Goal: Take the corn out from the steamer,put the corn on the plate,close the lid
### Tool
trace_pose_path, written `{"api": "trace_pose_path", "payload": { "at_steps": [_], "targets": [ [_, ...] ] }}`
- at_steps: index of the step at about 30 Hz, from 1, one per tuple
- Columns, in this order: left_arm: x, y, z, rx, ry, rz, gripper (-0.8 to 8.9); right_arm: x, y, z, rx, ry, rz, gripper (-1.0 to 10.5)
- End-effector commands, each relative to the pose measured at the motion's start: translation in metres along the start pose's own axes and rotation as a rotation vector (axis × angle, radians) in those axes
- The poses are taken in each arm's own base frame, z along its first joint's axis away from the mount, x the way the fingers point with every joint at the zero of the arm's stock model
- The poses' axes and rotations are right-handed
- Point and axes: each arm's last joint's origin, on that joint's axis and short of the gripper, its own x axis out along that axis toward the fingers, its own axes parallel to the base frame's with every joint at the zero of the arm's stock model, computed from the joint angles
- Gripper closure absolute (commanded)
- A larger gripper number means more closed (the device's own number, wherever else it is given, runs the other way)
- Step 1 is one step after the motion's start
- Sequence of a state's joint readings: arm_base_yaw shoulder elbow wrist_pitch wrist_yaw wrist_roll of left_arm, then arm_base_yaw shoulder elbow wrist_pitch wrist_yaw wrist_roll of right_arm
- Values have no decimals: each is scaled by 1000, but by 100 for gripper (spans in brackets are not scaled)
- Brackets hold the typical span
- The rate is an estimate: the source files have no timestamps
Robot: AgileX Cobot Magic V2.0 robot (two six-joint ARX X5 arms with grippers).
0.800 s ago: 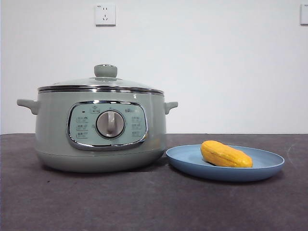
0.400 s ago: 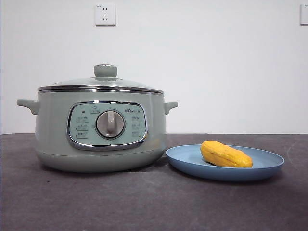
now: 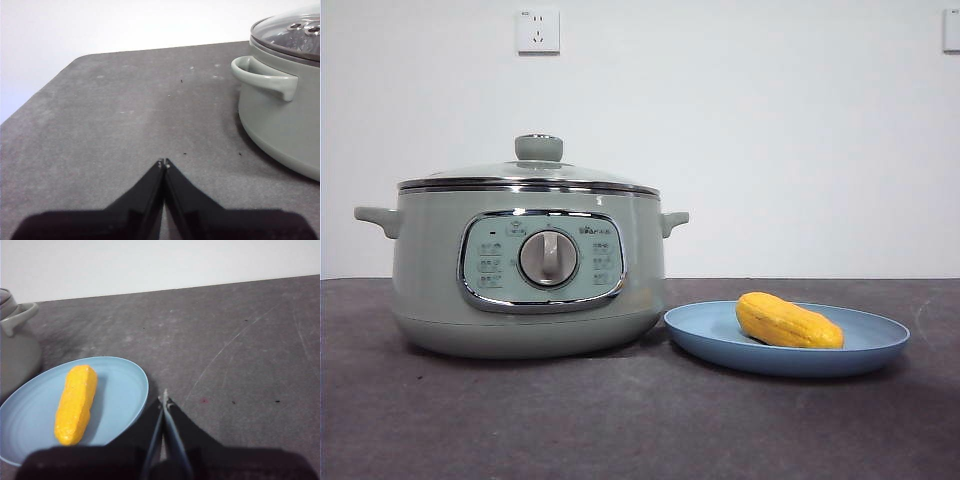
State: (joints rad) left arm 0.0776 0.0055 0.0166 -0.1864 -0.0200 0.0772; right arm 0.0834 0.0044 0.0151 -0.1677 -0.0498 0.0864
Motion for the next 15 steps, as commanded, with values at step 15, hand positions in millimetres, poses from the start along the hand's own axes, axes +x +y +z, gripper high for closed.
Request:
{"api": "trace_pose_path", "payload": {
  "at_steps": [15],
  "targets": [
    [1,0,-4,-6,5,5,817,1,-1,-4,64,18,-8,946]
  ]
}}
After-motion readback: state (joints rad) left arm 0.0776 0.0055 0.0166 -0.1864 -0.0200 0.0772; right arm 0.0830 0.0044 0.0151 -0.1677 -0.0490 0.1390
